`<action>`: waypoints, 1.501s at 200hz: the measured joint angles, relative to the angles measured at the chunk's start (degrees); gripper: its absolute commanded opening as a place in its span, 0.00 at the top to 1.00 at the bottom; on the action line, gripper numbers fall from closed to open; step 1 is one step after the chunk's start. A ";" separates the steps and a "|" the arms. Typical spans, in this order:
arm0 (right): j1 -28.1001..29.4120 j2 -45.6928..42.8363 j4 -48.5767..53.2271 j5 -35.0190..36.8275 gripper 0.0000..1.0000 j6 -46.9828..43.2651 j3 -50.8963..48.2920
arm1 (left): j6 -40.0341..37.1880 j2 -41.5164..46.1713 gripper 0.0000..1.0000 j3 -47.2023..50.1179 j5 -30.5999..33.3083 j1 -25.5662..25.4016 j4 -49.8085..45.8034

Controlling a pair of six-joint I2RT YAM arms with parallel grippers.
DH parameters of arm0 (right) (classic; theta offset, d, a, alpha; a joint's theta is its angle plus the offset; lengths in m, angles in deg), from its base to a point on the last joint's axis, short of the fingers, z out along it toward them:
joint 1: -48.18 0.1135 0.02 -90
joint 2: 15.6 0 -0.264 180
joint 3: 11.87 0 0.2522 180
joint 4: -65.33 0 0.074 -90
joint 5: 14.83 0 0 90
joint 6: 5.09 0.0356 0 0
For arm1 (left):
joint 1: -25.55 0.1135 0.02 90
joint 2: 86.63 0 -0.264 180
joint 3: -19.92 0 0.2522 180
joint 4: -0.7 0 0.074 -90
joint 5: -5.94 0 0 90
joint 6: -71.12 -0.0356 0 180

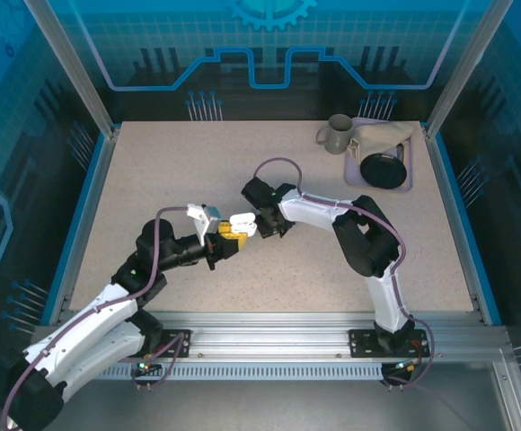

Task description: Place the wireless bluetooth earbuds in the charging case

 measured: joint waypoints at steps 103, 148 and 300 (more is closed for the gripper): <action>-2.21 -4.79 -5.16 -10.01 0.52 -2.12 -3.74 | 0.00 0.48 1.00 0.00 0.00 0.24 -0.11; -3.69 -6.16 -6.19 -11.23 0.64 -2.58 -3.10 | 0.00 0.63 1.00 0.00 0.00 0.26 -0.11; -4.70 6.40 -0.52 -9.88 0.78 -5.01 12.02 | 0.00 0.74 1.00 0.00 0.00 0.28 -0.11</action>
